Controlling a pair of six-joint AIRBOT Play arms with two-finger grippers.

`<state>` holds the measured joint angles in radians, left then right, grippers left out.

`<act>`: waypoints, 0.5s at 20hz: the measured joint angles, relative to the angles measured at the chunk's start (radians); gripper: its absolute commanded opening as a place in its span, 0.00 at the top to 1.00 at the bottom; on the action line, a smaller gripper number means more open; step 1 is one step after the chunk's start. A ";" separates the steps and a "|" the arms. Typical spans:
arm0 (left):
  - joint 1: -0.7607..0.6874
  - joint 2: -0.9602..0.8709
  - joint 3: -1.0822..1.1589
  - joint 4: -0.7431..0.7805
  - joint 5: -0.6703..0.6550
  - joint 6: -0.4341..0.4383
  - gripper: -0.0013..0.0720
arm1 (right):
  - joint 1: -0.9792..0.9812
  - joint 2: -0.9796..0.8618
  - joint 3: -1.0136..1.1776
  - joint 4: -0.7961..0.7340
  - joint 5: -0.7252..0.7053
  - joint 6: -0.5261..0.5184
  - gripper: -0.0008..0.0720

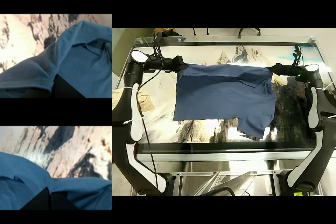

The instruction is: Fold the shirts.

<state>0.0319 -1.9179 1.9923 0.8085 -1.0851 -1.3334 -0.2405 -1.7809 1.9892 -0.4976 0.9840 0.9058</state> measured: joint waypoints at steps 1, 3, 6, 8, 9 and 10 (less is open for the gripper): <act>0.002 -0.026 0.027 0.005 0.008 -0.013 0.97 | 0.000 -0.021 0.024 -0.008 -0.003 0.008 0.96; 0.005 -0.058 0.046 0.034 0.031 -0.034 0.97 | 0.001 -0.045 0.051 -0.043 0.003 0.018 0.96; 0.007 -0.080 0.040 0.110 0.081 -0.048 0.97 | 0.003 -0.058 0.069 -0.102 0.045 0.023 0.96; 0.004 -0.088 0.034 0.186 0.111 -0.055 0.97 | 0.003 -0.061 0.070 -0.142 0.071 0.030 0.96; 0.000 -0.090 0.033 0.230 0.130 -0.055 0.97 | 0.003 -0.061 0.068 -0.164 0.078 0.038 0.96; -0.005 -0.091 0.032 0.274 0.146 -0.055 0.97 | 0.004 -0.061 0.063 -0.189 0.085 0.047 0.96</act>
<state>0.0273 -2.0087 2.0243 1.0824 -0.9390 -1.3884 -0.2367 -1.8423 2.0525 -0.6865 1.0695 0.9527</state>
